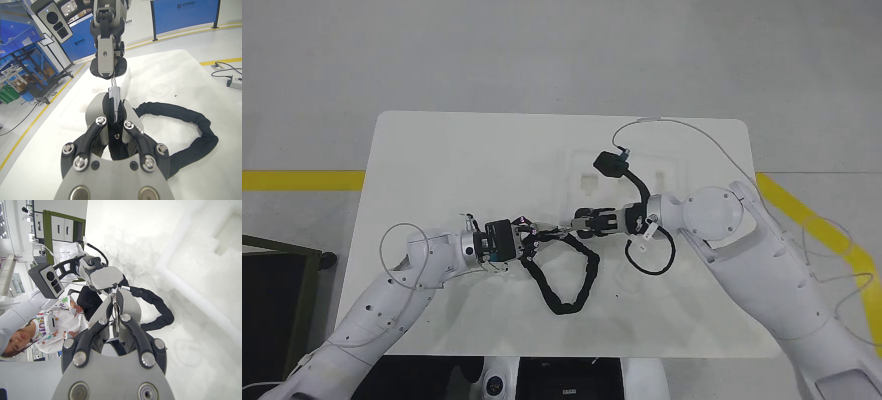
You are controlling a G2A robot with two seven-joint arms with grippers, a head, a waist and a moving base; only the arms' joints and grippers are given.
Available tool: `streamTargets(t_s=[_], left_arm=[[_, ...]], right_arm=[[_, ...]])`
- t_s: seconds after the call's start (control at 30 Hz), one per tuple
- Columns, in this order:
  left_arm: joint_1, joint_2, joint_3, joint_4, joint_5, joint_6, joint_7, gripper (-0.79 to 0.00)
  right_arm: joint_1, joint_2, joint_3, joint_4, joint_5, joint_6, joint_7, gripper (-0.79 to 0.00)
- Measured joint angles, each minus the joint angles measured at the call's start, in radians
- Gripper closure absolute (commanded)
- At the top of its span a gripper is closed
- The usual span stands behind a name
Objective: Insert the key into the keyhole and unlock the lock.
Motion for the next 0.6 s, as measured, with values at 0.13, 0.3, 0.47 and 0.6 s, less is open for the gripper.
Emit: streamTargets(t_s=[0.13, 0.3, 0.47, 0.6], left_arm=[[0.000, 0.000, 0.000, 0.000, 0.000, 0.000, 0.000, 0.000], [0.000, 0.000, 0.000, 0.000, 0.000, 0.000, 0.000, 0.000], [0.000, 0.000, 0.000, 0.000, 0.000, 0.000, 0.000, 0.000], [0.000, 0.000, 0.000, 0.000, 0.000, 0.000, 0.000, 0.000]], right_arm=[[0.004, -0.004, -0.011, 0.014, 0.003, -0.001, -0.005, 0.000], [0.002, -0.006, -0.014, 0.020, 0.006, -0.004, -0.012, -0.040], [-0.002, -0.007, -0.012, 0.022, 0.008, -0.009, -0.021, -0.600], [-0.006, -0.007, -0.007, 0.019, 0.010, -0.014, -0.028, -0.653]])
